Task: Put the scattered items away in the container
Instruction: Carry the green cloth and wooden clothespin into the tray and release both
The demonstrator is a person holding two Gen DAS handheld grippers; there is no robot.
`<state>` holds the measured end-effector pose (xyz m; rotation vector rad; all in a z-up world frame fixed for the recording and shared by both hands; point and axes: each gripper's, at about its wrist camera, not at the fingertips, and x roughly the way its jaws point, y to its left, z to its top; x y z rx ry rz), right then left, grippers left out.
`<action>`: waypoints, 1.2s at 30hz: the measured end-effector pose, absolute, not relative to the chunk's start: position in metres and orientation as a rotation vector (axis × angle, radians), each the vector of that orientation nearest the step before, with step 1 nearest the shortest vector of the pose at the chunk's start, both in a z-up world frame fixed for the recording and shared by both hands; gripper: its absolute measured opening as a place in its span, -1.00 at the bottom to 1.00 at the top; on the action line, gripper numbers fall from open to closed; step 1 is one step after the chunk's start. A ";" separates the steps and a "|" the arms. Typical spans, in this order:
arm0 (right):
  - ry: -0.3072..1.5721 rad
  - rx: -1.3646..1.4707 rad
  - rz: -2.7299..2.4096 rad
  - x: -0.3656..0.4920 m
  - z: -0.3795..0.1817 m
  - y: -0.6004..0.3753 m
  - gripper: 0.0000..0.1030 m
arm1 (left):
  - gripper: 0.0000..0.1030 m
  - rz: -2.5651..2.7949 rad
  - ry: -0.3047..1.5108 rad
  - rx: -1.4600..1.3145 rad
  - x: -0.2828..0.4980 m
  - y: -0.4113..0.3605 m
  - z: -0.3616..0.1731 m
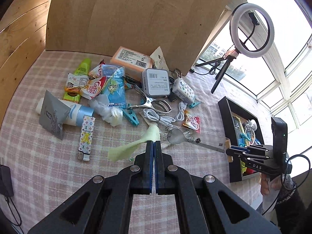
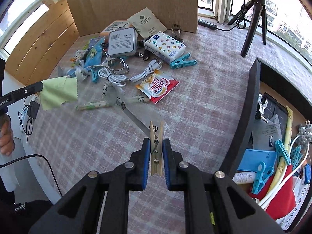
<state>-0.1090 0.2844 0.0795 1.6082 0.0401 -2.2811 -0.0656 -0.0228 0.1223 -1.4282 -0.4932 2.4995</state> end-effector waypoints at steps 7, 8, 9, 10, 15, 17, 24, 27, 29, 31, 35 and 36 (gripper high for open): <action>-0.077 1.525 -2.396 -0.102 0.116 0.319 -0.75 | -1.00 2.464 -0.447 -1.399 -0.068 0.000 0.133; -0.088 1.504 -2.419 -0.100 0.125 0.325 -0.75 | -1.00 2.453 -0.443 -1.391 -0.070 0.004 0.135; -0.100 1.484 -2.443 -0.099 0.134 0.332 -0.75 | -1.00 2.441 -0.438 -1.382 -0.072 0.010 0.138; -0.112 1.465 -2.466 -0.097 0.142 0.339 -0.75 | -1.00 2.431 -0.428 -1.373 -0.074 0.016 0.141; -0.167 1.388 -2.599 -0.085 0.180 0.377 -0.75 | -1.00 2.363 -0.360 -1.307 -0.087 0.059 0.162; -0.192 1.373 -2.650 -0.080 0.190 0.396 -0.75 | -1.00 2.331 -0.331 -1.274 -0.093 0.081 0.172; -0.269 1.353 -2.831 -0.058 0.213 0.463 -0.75 | -1.00 2.199 -0.238 -1.161 -0.113 0.169 0.203; -0.297 1.360 -2.900 -0.049 0.220 0.490 -0.75 | -0.99 2.147 -0.206 -1.139 -0.120 0.207 0.209; -0.316 1.371 -2.945 -0.042 0.222 0.506 -0.75 | -0.99 2.116 -0.187 -1.127 -0.124 0.230 0.213; -0.329 1.384 -2.984 -0.035 0.224 0.520 -0.75 | -1.00 2.091 -0.171 -1.115 -0.126 0.251 0.216; -0.338 1.428 -3.031 -0.031 0.220 0.542 -0.73 | -0.97 2.047 -0.123 -1.088 -0.128 0.294 0.224; -0.326 1.445 -3.039 -0.031 0.219 0.545 -0.68 | -0.82 2.055 -0.092 -1.101 -0.130 0.305 0.223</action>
